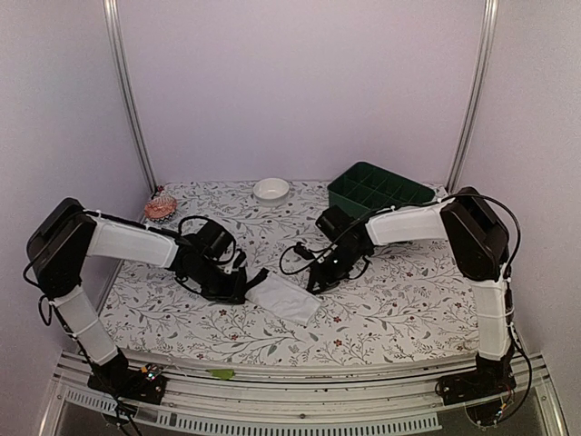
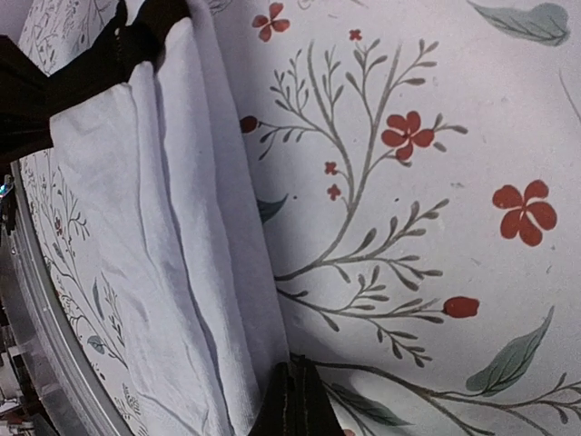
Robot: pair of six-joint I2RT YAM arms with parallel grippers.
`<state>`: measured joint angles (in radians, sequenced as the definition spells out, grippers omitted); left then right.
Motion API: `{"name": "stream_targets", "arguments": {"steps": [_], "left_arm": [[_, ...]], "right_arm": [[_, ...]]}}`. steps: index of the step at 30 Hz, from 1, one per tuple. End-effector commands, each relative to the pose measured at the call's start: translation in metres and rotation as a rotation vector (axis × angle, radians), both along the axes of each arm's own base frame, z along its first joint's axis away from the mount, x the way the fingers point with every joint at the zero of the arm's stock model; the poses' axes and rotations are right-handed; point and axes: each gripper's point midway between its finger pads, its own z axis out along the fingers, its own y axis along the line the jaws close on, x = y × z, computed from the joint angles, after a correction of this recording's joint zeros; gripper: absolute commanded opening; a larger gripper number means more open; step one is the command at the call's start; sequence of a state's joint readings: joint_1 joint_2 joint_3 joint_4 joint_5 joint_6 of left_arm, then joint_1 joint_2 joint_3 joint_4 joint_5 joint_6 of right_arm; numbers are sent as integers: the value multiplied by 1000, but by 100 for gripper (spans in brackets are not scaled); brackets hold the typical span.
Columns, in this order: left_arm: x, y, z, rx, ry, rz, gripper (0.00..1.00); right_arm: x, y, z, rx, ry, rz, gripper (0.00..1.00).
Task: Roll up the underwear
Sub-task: Rotate the underwear at the center of the board.
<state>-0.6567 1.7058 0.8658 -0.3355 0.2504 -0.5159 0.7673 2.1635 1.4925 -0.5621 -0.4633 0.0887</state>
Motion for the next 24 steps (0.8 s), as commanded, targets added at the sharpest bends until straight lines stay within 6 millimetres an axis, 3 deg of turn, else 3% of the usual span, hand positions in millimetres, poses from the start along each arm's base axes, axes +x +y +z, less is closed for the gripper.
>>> {"name": "stream_targets", "arguments": {"steps": [1, 6, 10, 14, 18, 22, 24], "left_arm": [[15, -15, -5, -12, -36, -29, 2], [37, -36, -3, -52, -73, -76, 3], [47, -60, 4, -130, -96, -151, 4], [48, -71, 4, -164, -101, -218, 5], [45, -71, 2, -160, -89, -251, 6], [44, -59, 13, -171, -93, -225, 14], [45, -48, 23, -174, -107, -209, 27]], "right_arm": [[-36, -19, -24, -49, 83, 19, 0], [-61, -22, -28, -22, 139, 16, 0], [-85, -10, -29, 9, 176, 40, 0], [-105, 2, -30, 36, 207, 53, 0], [-115, 4, -28, 39, 219, 38, 0], [-107, -10, -19, 8, 169, -24, 3], [-103, -16, -6, 14, 144, -53, 20]]}}
